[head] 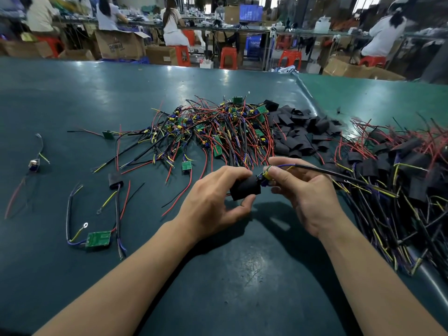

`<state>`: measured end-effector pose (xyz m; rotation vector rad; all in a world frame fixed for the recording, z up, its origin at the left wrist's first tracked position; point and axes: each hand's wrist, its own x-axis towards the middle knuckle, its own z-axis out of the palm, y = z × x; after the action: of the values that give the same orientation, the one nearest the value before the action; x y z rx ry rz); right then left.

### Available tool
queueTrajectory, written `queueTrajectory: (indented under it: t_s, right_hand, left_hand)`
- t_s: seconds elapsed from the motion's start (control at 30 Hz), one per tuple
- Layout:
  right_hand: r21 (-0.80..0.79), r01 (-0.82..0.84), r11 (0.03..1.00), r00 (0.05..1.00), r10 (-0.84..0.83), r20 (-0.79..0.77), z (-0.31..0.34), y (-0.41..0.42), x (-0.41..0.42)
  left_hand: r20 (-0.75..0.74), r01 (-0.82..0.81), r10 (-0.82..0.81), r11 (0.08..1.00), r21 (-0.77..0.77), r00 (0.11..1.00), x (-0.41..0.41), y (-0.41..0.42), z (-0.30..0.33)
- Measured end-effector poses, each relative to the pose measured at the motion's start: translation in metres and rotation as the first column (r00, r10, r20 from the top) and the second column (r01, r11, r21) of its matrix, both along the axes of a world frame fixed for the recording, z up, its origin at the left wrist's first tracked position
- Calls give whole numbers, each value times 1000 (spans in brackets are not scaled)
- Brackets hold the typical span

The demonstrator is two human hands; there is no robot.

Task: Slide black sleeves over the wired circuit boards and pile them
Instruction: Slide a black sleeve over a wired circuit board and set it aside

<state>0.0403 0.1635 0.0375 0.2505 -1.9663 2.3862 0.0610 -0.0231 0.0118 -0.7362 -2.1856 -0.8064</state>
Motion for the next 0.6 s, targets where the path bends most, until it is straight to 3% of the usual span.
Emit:
queueTrajectory:
  t_s: [0.33,0.6]
  right_hand:
    - [-121,12,993,998,-6,57,-4,-9,1]
    - [-100,-9,995,993,21,118,-1,-9,3]
  left_hand:
    - [-10,-18,18,999,42,1000,-1,-2,-1]
    - [-5,-14,14,998,68,1000,-1,-4,0]
